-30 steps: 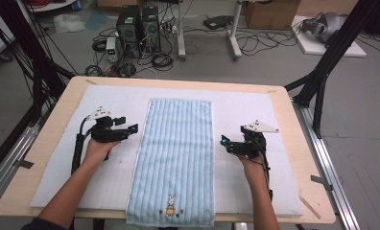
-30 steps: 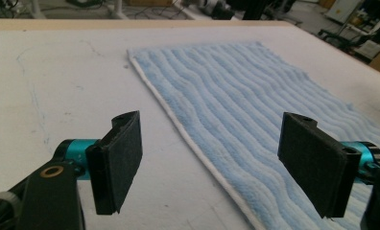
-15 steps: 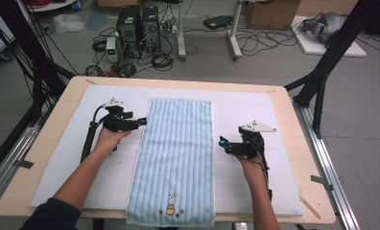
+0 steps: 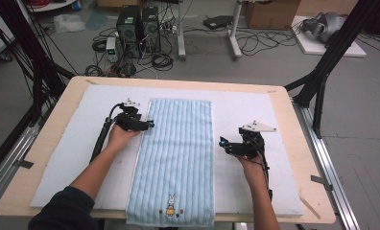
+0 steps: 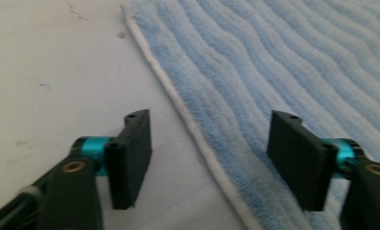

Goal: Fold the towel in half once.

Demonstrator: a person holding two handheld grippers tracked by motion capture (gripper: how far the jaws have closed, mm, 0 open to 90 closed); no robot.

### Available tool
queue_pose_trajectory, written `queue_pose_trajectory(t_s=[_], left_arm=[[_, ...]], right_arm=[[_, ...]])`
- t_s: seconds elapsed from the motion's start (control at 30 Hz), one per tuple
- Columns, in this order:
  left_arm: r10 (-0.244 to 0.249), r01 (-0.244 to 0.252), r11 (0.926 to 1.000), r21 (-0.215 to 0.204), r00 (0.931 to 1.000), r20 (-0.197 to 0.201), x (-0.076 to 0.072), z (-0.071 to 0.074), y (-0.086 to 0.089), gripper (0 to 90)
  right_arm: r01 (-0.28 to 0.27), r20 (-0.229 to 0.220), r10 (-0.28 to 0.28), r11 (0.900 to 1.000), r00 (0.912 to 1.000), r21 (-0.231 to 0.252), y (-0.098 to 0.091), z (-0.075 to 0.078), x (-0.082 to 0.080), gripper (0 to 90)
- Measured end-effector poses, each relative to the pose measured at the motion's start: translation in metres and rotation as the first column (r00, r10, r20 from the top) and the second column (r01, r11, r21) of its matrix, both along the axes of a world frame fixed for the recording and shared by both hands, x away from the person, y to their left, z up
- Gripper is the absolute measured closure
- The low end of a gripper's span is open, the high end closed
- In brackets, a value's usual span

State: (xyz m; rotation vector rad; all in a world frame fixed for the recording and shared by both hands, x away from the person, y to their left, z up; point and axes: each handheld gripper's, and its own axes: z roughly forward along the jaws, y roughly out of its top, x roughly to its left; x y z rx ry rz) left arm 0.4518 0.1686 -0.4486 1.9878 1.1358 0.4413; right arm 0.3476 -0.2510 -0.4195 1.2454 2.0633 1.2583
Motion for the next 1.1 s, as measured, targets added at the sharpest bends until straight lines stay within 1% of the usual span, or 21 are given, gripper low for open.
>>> queue_pose_trajectory(t_s=[0.07,0.1,0.17,0.23,0.27,0.3,0.33,0.37,0.4,0.43,0.47,0.57,0.63,0.67,0.7,0.77,0.83,0.93,0.97,1.03,1.1], left_arm=[[-0.004,0.004,0.9998,0.018,1.0,0.008,-0.001,0.001,0.0,44.3],[-0.017,0.017,0.9996,0.024,0.9998,0.01,-0.001,0.001,0.0,48.2],[-0.027,0.027,0.9991,0.034,0.9995,0.017,-0.002,0.001,-0.001,53.4],[-0.049,0.048,0.998,0.042,0.9985,0.023,-0.004,0.001,-0.003,60.2],[-0.069,0.067,0.9967,0.045,0.9973,0.026,-0.004,0.001,-0.005,64.4],[-0.086,0.084,0.9953,0.048,0.996,0.027,-0.005,0.001,-0.005,70.5],[-0.096,0.095,0.9948,0.038,0.9949,0.03,-0.005,0.001,-0.007,75.0],[-0.102,0.101,0.9944,0.03,0.9944,0.027,-0.005,0.001,-0.007,82.5],[-0.101,0.1,0.9945,0.03,0.9945,0.028,-0.006,0.001,-0.008,84.7],[-0.103,0.102,0.9944,0.026,0.9943,0.028,-0.005,0.001,-0.007,85.8],[-0.101,0.101,0.9948,0.014,0.9946,0.022,-0.005,0.001,-0.006,86.2],[-0.084,0.085,0.9955,-0.041,0.9963,0.017,-0.004,0.002,-0.001,86.5],[-0.077,0.078,0.9937,-0.081,0.9969,0.011,-0.003,0.003,0.003,86.5],[-0.077,0.078,0.9931,-0.088,0.9969,0.012,-0.003,0.004,0.004,86.5],[-0.083,0.084,0.9924,-0.09,0.9965,0.011,-0.003,0.004,0.005,86.5],[-0.083,0.084,0.9914,-0.101,0.9965,0.014,-0.003,0.005,0.006,86.4],[-0.082,0.084,0.9895,-0.118,0.9965,0.017,-0.003,0.006,0.006,86.4],[-0.089,0.091,0.9874,-0.13,0.9958,0.023,-0.004,0.007,0.007,86.4],[-0.093,0.095,0.9858,-0.138,0.9954,0.026,-0.004,0.007,0.008,86.4],[-0.1,0.104,0.9846,-0.141,0.9944,0.035,-0.005,0.009,0.008,86.4],[-0.104,0.108,0.9836,-0.144,0.9938,0.04,-0.006,0.011,0.009,86.5]], right_arm=[[0.0,0.002,0.0,1.0,1.0,-0.002,0.0,0.0,0.0,11.3],[-0.002,-0.002,0.002,1.0,1.0,-0.002,0.0,-0.001,0.001,11.3],[-0.001,-0.008,0.001,1.0,1.0,0.001,0.001,-0.001,0.001,11.4],[0.0,-0.009,0.0,1.0,1.0,-0.001,0.001,-0.001,0.001,11.3],[0.001,-0.009,-0.001,1.0,1.0,-0.001,0.001,-0.001,0.001,11.4],[0.002,-0.01,-0.002,1.0,1.0,-0.001,0.001,-0.001,0.001,11.3],[0.002,-0.009,-0.002,1.0,1.0,-0.002,0.001,-0.001,0.001,11.3],[0.003,-0.011,-0.003,1.0,0.9999,-0.002,0.001,-0.001,0.001,11.3],[0.001,-0.011,-0.001,1.0,0.9999,-0.003,0.001,-0.001,0.001,11.4],[0.001,-0.009,-0.001,1.0,1.0,-0.006,0.001,-0.002,0.001,11.4],[-0.002,-0.012,0.002,1.0,0.9999,-0.004,0.002,-0.002,0.001,11.4],[0.009,-0.02,-0.009,0.9999,0.9998,-0.006,0.004,-0.003,0.004,11.3],[0.016,-0.026,-0.016,0.9999,0.9995,-0.002,0.006,-0.003,0.007,11.3],[0.016,-0.028,-0.016,0.9999,0.9995,0.001,0.007,-0.003,0.009,11.3],[0.02,-0.039,-0.02,0.9998,0.9991,0.001,0.008,-0.003,0.011,11.3],[0.019,-0.038,-0.019,0.9998,0.9991,-0.004,0.01,-0.003,0.015,11.3],[0.026,-0.052,-0.026,0.9996,0.9983,-0.006,0.011,-0.005,0.02,11.3],[0.028,-0.079,-0.029,0.9996,0.9964,-0.004,0.012,-0.007,0.031,11.3],[0.033,-0.087,-0.033,0.9995,0.9956,0.001,0.013,-0.007,0.036,11.3],[0.029,-0.107,-0.028,0.9995,0.9938,0.01,0.017,-0.007,0.046,11.3],[0.01,-0.125,-0.011,0.9998,0.9921,-0.015,0.025,-0.008,0.058,11.4]])
